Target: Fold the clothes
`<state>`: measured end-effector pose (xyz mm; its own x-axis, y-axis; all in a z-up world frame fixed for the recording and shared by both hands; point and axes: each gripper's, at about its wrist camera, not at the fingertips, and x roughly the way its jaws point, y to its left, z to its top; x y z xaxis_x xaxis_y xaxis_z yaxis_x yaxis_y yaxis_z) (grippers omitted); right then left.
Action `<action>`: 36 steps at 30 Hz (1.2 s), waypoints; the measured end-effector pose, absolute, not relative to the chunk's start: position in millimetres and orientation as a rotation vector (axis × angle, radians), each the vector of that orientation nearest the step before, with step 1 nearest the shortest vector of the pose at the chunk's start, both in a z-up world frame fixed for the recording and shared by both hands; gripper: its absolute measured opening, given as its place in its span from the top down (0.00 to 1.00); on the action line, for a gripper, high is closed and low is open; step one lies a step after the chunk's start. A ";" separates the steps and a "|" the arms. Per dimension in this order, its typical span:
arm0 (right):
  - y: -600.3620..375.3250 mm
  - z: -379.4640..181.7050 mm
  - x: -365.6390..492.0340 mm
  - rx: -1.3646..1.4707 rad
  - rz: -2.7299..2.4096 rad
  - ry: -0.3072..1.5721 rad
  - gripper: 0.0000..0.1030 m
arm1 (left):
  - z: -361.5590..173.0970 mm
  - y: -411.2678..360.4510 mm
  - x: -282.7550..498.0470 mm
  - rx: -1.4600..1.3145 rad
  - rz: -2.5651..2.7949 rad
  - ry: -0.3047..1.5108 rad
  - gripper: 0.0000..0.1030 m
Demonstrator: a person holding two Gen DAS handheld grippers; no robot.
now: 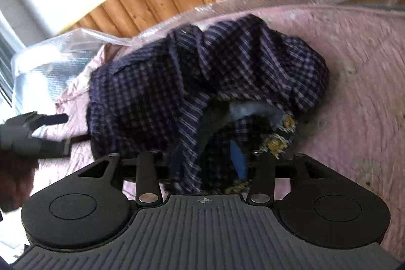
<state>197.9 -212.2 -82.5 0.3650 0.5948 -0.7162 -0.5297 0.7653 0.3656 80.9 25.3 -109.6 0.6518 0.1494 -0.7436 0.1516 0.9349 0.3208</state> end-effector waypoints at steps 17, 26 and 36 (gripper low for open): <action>-238.7 -54.6 288.8 0.152 0.549 0.842 0.99 | -121.1 5.4 105.6 0.623 -0.195 0.659 0.94; -299.8 98.4 264.9 0.333 0.676 0.568 1.00 | 120.2 133.3 56.5 0.004 -0.003 0.310 0.96; -206.4 70.2 356.4 0.078 0.654 0.712 0.81 | -23.5 241.5 205.2 -0.020 0.426 0.898 0.92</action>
<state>356.4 -206.4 70.2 0.5681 0.5815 -0.5823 -0.5300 0.7998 0.2817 205.2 241.5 -23.5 0.5451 0.3515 -0.7612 -0.3676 0.9162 0.1598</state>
